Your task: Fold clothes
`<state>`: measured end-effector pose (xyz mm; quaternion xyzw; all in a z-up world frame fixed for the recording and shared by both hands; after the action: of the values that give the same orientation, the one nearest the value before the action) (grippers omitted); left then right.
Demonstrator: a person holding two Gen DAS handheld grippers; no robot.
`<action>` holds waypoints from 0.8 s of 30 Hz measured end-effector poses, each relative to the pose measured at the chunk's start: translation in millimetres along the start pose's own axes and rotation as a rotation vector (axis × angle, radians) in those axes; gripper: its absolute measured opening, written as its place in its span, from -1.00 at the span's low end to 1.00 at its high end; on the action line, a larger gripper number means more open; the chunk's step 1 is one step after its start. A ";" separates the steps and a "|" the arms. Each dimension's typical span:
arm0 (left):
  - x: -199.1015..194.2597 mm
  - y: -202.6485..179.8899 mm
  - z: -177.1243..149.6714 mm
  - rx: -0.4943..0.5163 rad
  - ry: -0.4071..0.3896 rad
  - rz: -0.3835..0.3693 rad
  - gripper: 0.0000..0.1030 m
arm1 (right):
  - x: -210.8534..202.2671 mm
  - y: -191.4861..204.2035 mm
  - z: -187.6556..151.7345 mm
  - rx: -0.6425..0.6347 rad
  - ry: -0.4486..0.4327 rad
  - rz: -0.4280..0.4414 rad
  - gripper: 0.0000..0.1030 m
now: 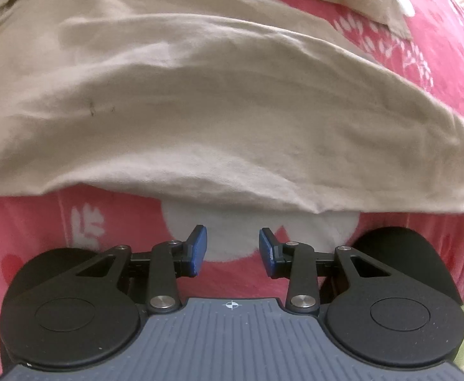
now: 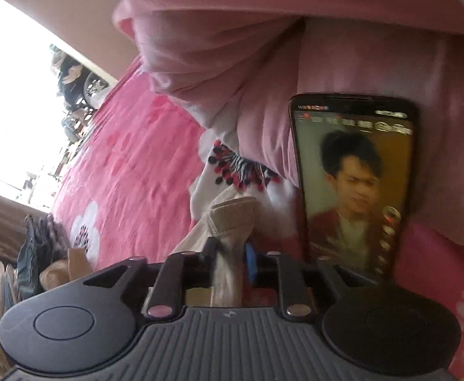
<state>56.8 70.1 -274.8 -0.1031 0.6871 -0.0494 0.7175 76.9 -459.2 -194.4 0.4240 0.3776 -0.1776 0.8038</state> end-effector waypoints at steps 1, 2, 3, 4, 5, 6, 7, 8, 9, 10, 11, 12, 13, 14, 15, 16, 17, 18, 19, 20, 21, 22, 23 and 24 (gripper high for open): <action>0.1 0.6 -0.1 -0.009 0.000 0.000 -0.31 | -4.6 -0.3 -0.3 -0.015 -0.007 -0.014 -0.38; -0.1 1.2 -0.2 -0.018 -0.002 0.000 -0.31 | -8.8 -0.6 -0.4 -0.029 -0.013 -0.029 -0.36; -0.8 2.2 -0.2 -0.027 -0.004 0.002 -0.31 | -12.9 -1.0 -0.4 -0.044 -0.019 -0.044 -0.31; -1.6 3.3 0.1 -0.037 -0.007 0.004 -0.31 | -14.9 -1.7 -0.5 -0.055 -0.012 -0.057 -0.30; -2.4 4.3 0.6 -0.047 -0.010 0.005 -0.31 | -16.6 -2.2 -1.9 -0.069 0.002 -0.071 -0.29; -3.2 5.4 1.1 -0.056 -0.013 0.007 -0.30 | -14.7 -2.0 -7.8 -0.071 0.043 -0.068 -0.25; -4.0 6.0 1.7 -0.065 -0.016 0.006 -0.30 | -11.8 -1.5 -14.7 -0.069 0.090 -0.061 -0.21; -4.8 6.3 2.4 -0.072 -0.019 0.004 -0.30 | -9.2 -1.0 -21.7 -0.067 0.137 -0.054 -0.15; -5.6 7.3 3.2 -0.082 -0.025 0.003 -0.30 | -4.0 -0.8 -32.2 -0.059 0.193 -0.047 -0.11; -6.3 8.7 3.9 -0.094 -0.031 0.002 -0.30 | 2.5 1.0 -44.9 -0.056 0.250 -0.040 -0.07; -6.4 9.6 4.9 -0.105 -0.035 0.000 -0.30 | 9.5 2.5 -55.9 -0.060 0.290 -0.042 0.04; -7.0 10.9 5.7 -0.118 -0.039 -0.002 -0.30 | 16.4 3.7 -66.3 -0.065 0.325 -0.046 0.05; -8.0 12.5 6.4 -0.133 -0.044 -0.004 -0.30 | 23.3 4.9 -76.6 -0.070 0.360 -0.050 0.05; -9.9 13.8 6.7 -0.148 -0.050 -0.009 -0.30 | 30.2 3.6 -83.2 -0.052 0.378 -0.056 0.06; -13.3 15.6 6.6 -0.163 -0.060 -0.017 -0.30 | 37.2 1.7 -88.7 -0.026 0.390 -0.062 0.06; -17.3 17.6 6.2 -0.178 -0.072 -0.023 -0.30 | 44.1 -0.3 -94.2 -0.001 0.402 -0.068 0.06; -21.5 20.4 5.2 -0.192 -0.086 -0.030 -0.30 | 49.7 -1.5 -97.8 0.032 0.412 -0.052 0.07; -25.9 23.6 3.9 -0.207 -0.099 -0.038 -0.28 | 54.8 -2.5 -100.8 0.066 0.420 -0.029 0.08; -29.9 27.2 2.3 -0.223 -0.115 -0.044 -0.26 | 56.5 -4.1 -103.0 0.094 0.422 -0.011 0.08; -32.6 31.5 -0.5 -0.248 -0.133 -0.052 -0.24 | 57.1 -6.0 -105.1 0.121 0.421 0.007 0.03; -34.8 36.2 -3.8 -0.276 -0.151 -0.061 -0.23 | 55.8 -7.1 -106.3 0.134 0.419 0.024 -0.12; -35.8 40.8 -6.9 -0.306 -0.167 -0.069 -0.23 | 54.4 -9.7 -107.1 0.151 0.420 0.031 -0.19; -35.8 44.7 -9.0 -0.337 -0.183 -0.076 -0.23 | 53.1 -12.7 -107.7 0.170 0.423 0.035 -0.25; -35.5 48.3 -10.4 -0.367 -0.202 -0.084 -0.23 | 51.9 -15.7 -108.4 0.189 0.426 0.039 -0.27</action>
<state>41.2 123.8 -250.9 -0.2649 0.6044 0.0574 0.7492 51.7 -378.1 -280.9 0.5325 0.5121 -0.1032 0.6660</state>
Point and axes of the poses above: each gripper's, at about its wrist camera, not at the fingertips, and x roughly the way its jaws point, y to its left, z to its top, the point moved 9 cm from there along x, roughly the way its jaws point, and after that the axes turned 2 degrees about x, right-handed, at the moved point
